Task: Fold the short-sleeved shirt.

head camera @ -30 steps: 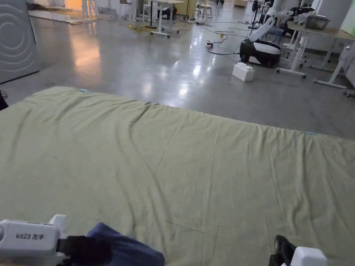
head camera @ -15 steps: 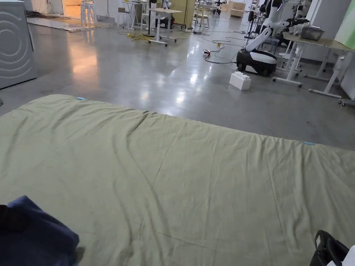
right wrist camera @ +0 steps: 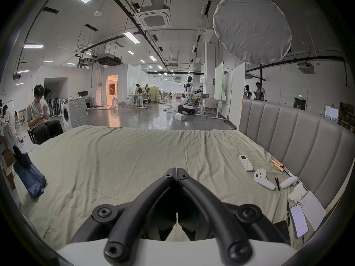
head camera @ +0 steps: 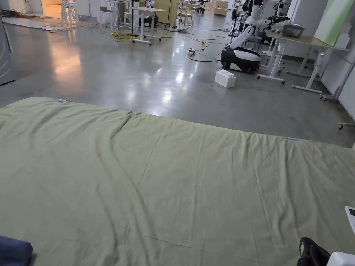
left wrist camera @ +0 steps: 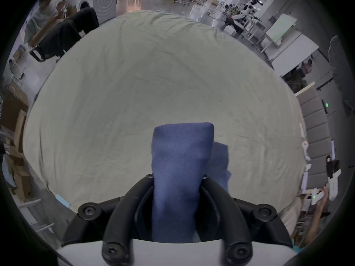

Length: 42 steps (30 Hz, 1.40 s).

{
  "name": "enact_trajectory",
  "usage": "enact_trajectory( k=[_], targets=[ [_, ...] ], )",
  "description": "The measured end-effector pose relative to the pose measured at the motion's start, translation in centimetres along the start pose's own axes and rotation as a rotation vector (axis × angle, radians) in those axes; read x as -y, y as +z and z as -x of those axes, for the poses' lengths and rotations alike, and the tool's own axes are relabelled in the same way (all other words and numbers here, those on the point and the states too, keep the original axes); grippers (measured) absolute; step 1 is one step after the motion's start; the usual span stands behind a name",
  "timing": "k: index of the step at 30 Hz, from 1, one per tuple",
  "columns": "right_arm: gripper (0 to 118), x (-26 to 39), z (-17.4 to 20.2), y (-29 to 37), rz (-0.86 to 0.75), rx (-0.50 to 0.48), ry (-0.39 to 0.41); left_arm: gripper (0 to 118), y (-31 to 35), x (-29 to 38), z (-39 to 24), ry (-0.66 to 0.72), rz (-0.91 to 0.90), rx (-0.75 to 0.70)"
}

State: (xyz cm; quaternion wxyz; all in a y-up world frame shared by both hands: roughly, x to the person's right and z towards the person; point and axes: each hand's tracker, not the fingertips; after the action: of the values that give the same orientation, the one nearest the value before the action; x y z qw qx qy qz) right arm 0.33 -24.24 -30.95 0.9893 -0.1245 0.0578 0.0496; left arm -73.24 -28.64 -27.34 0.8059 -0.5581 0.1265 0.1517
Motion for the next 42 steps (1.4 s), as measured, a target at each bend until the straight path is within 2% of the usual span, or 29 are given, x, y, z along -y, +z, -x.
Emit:
enact_trajectory(
  k=[3,4,6,7,9,10,15,21,30,33,36,38,39,42],
  targets=[
    [1,0.1,-0.2,0.1,0.007,-0.005,-0.006,46,1.1,0.5,-1.6,-0.052,-0.031,-0.166],
    [1,0.1,-0.2,0.1,0.004,-0.004,-0.002,58,1.4,0.8,-2.5,-0.059,-0.028,-0.192],
    [1,0.0,-0.4,0.2,-0.001,-0.004,0.007,67,2.0,0.1,-2.4,-0.084,-0.076,-0.22],
    [1,-0.1,-0.5,0.2,-0.004,-0.005,0.009,67,2.8,-0.2,-2.8,-0.121,-0.146,-0.317],
    [1,-0.3,-0.6,0.1,-0.011,-0.002,0.017,67,3.8,0.3,-5.0,-0.124,-0.226,-0.312],
    [1,-0.4,-0.8,0.0,-0.013,-0.002,0.018,67,3.8,-0.5,-4.8,-0.128,-0.274,-0.292],
    [1,-1.0,-0.9,-0.6,-0.034,0.012,0.024,67,4.4,2.2,-11.5,-0.18,-0.526,-0.085],
    [1,-1.9,-1.1,-1.5,-0.068,0.021,0.031,67,4.3,6.7,-22.2,-0.259,-0.782,0.024],
    [1,-1.6,-1.2,-2.2,-0.103,0.042,0.052,66,4.1,10.3,-33.4,-0.189,-0.994,0.051],
    [1,-1.4,-1.3,-1.9,-0.102,0.048,0.037,59,4.1,10.7,-35.6,-0.194,-1.031,0.033],
    [1,-1.1,-1.3,-1.6,-0.102,0.048,0.028,14,4.2,11.3,-37.1,-0.191,-1.013,0.038],
    [1,-0.6,-1.2,-1.7,-0.103,0.047,0.023,10,4.6,11.9,-38.0,-0.189,-1.014,0.052],
    [1,-0.5,-1.2,-1.6,-0.104,0.043,0.02,5,4.7,12.0,-38.3,-0.2,-1.022,0.035],
    [1,-0.2,-0.8,-1.6,-0.102,0.039,0.027,4,5.1,12.5,-39.3,-0.226,-1.039,0.019]
  ],
)
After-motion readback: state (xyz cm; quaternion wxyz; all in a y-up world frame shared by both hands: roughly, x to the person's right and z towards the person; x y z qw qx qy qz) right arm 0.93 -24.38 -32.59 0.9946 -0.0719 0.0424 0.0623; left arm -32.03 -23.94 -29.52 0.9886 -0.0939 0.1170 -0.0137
